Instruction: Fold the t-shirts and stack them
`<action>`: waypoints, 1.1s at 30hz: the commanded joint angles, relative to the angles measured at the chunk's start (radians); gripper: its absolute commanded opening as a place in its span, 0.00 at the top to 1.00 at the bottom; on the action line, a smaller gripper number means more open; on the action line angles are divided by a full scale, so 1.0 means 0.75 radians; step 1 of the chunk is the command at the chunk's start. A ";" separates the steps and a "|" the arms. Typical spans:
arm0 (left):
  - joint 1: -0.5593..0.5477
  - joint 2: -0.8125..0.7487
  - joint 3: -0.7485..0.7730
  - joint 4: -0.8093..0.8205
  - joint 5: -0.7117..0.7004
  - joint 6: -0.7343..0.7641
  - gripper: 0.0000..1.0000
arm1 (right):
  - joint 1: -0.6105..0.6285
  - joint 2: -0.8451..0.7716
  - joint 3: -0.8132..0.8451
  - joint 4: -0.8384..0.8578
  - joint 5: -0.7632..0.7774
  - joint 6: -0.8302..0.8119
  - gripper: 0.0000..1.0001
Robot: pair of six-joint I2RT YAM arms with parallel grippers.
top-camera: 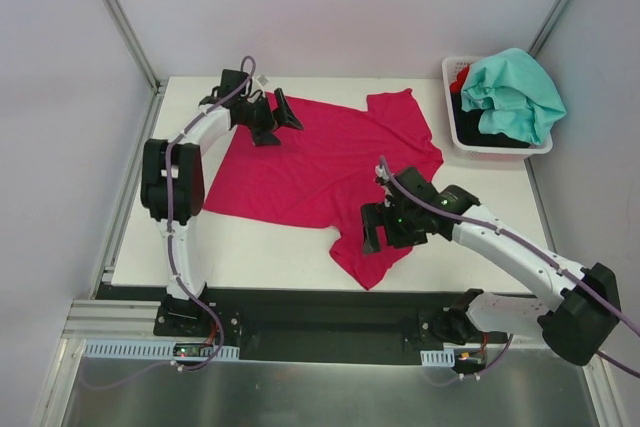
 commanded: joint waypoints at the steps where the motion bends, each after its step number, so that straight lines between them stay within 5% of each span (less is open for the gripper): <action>1: -0.024 -0.184 0.029 -0.268 -0.321 0.222 0.01 | 0.095 0.031 -0.017 0.055 0.070 0.071 0.04; 15: -0.061 -0.391 -0.043 -0.465 -0.708 0.337 0.01 | 0.304 0.205 -0.154 0.294 0.062 0.137 0.04; 33: -0.059 -0.491 0.057 -0.620 -0.827 0.388 0.01 | 0.441 0.526 -0.094 0.425 0.009 0.137 0.04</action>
